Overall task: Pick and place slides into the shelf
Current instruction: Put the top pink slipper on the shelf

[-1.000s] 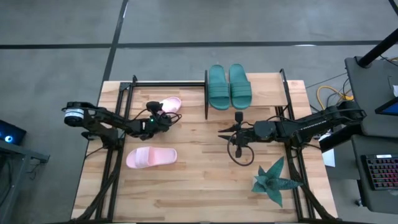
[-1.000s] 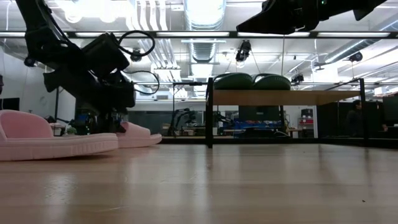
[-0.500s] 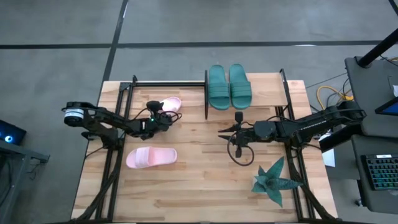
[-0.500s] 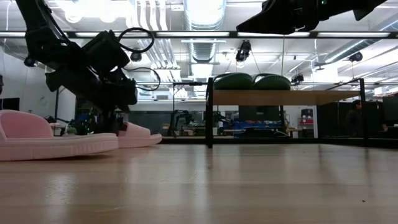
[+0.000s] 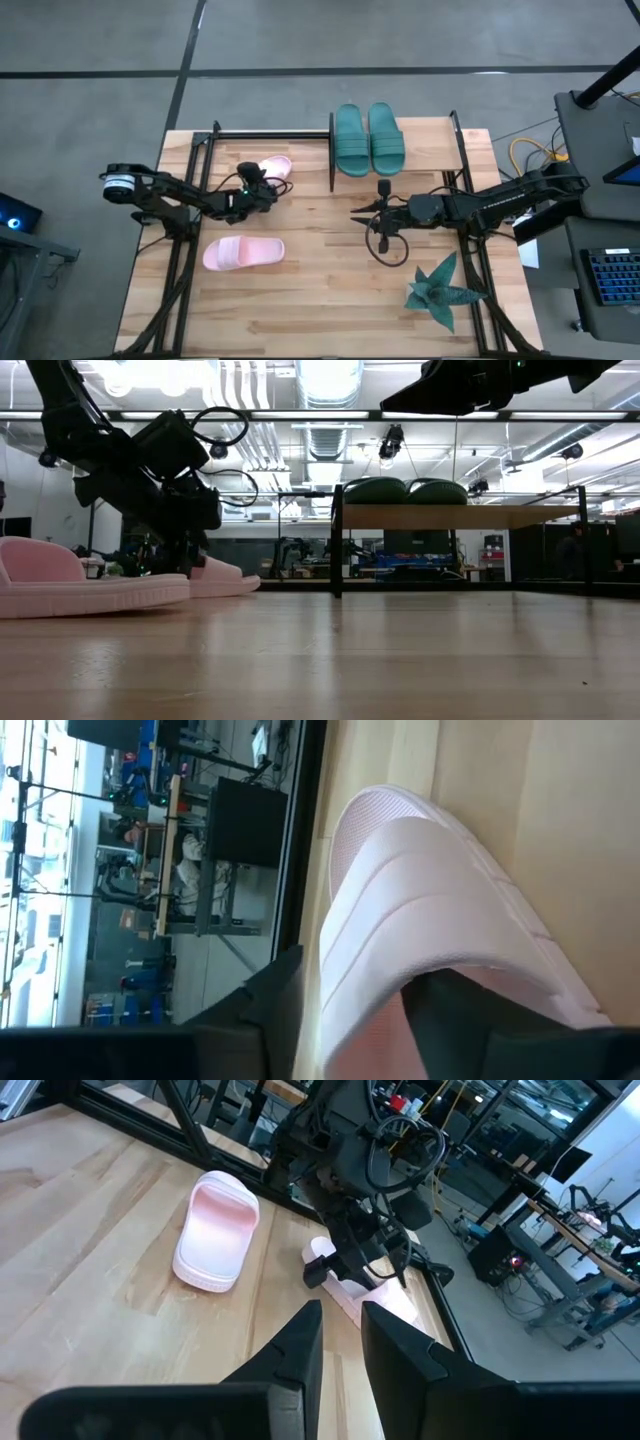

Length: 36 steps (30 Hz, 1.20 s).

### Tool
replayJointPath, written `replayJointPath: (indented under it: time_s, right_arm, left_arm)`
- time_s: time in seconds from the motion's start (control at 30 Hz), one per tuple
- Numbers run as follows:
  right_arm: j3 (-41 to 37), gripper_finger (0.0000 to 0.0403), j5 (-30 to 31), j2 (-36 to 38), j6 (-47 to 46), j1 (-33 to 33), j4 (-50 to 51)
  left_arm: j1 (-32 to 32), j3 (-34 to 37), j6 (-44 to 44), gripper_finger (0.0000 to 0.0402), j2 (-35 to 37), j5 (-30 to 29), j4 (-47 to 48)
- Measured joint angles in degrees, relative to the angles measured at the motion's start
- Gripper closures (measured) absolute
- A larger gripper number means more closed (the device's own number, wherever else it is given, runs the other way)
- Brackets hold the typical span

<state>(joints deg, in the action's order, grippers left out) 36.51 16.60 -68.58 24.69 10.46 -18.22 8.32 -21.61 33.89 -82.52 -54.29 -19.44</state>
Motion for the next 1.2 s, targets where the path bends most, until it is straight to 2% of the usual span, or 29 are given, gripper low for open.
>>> replayJointPath:
  time_s: [0.47,0.6,1.07,1.2]
  right_arm:
    - [0.0,0.0339,0.0,0.0,0.0,0.0,0.0]
    - [0.0,0.0339,0.0,0.0,0.0,0.0,0.0]
    - [0.0,0.0339,0.0,0.0,0.0,0.0,0.0]
    - [0.0,0.0339,0.0,0.0,0.0,0.0,0.1]
  left_arm:
    - [0.3,-0.2,0.0,0.0372,0.0,0.2,0.0]
    - [0.3,-0.3,0.1,0.0396,0.7,-1.8,-0.1]
    - [-0.4,-3.6,-0.1,0.0397,1.4,-3.4,-0.1]
    - [-0.7,-5.5,4.3,0.0397,1.6,-3.4,-0.2]
